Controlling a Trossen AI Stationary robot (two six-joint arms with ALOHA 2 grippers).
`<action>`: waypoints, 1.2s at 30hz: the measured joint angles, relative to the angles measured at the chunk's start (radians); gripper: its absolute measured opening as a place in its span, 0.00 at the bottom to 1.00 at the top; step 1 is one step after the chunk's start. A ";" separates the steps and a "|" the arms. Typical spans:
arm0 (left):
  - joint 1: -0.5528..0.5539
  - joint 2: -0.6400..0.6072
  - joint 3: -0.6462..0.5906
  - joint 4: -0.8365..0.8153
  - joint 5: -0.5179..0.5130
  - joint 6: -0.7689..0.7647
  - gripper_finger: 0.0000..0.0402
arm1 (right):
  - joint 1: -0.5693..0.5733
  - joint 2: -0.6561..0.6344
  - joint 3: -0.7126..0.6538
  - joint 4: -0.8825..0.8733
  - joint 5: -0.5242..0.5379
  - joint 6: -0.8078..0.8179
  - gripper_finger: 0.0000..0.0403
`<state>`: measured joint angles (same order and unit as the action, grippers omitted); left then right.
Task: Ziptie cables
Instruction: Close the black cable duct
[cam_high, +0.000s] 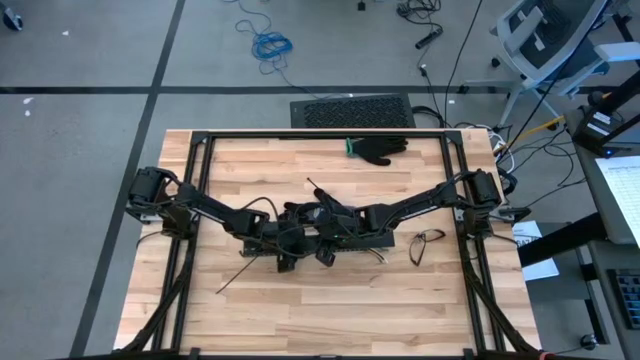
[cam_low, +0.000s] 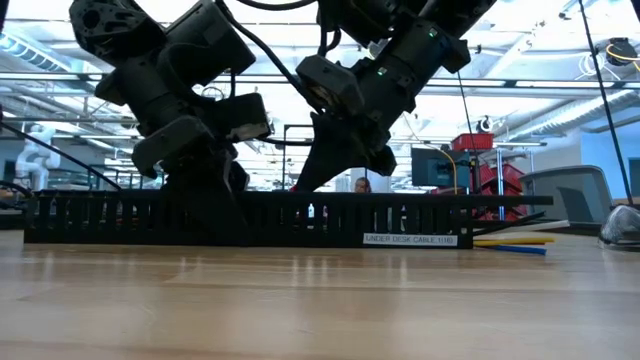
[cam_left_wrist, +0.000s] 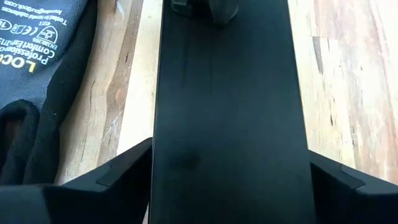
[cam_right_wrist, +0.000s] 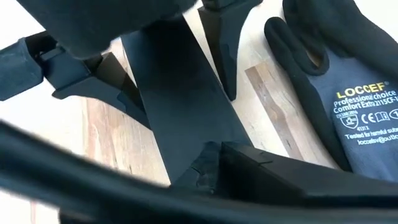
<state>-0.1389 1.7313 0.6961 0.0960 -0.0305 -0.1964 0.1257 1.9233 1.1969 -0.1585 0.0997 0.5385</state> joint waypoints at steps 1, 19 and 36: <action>0.001 0.000 0.009 -0.009 0.003 -0.002 0.79 | 0.000 0.000 0.000 0.001 0.000 -0.001 0.04; 0.001 -0.220 0.133 -0.692 0.019 0.071 0.84 | 0.000 -0.014 -0.002 -0.001 0.002 -0.034 0.17; -0.055 -0.407 -0.147 -0.559 0.055 -0.031 0.84 | 0.000 -0.016 -0.001 -0.003 0.002 -0.036 0.17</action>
<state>-0.1939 1.3240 0.5496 -0.4631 0.0249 -0.2271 0.1261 1.9072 1.1961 -0.1612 0.1017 0.5026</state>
